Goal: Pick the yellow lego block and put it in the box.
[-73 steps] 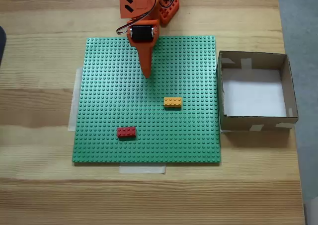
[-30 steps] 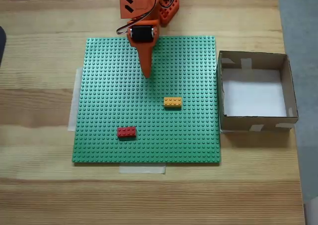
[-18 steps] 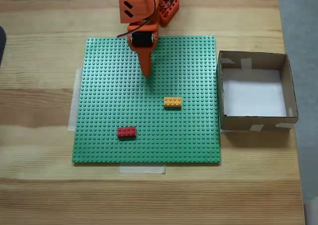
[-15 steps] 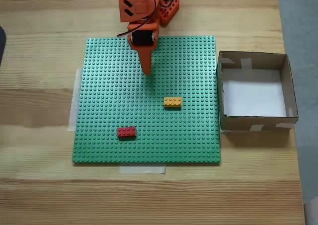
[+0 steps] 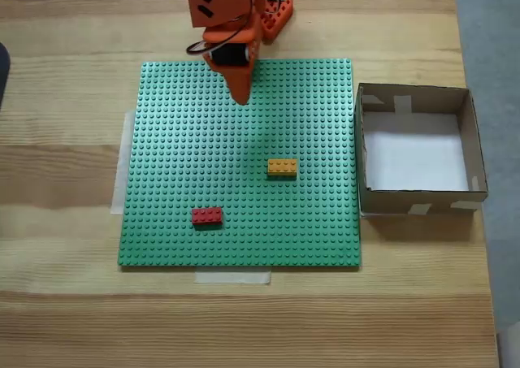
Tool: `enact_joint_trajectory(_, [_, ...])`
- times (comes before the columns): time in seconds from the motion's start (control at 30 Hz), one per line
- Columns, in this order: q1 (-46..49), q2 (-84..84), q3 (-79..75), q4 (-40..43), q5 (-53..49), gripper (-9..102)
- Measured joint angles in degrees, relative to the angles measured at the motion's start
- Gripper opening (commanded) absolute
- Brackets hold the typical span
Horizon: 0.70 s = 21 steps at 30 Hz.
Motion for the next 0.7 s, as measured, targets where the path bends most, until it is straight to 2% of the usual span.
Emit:
enact_joint_trajectory(0.2, [-1.05,-14.06,-15.03,5.54,0.97,4])
enact_joint_trajectory(0.5, [-4.39,-28.83,-31.38,14.5,0.53,15])
enact_joint_trajectory(0.57, [-4.83,-30.94,-33.66,15.91,0.53,21])
enact_joint_trajectory(0.7, [-6.24,-34.8,-37.27,18.02,0.53,26])
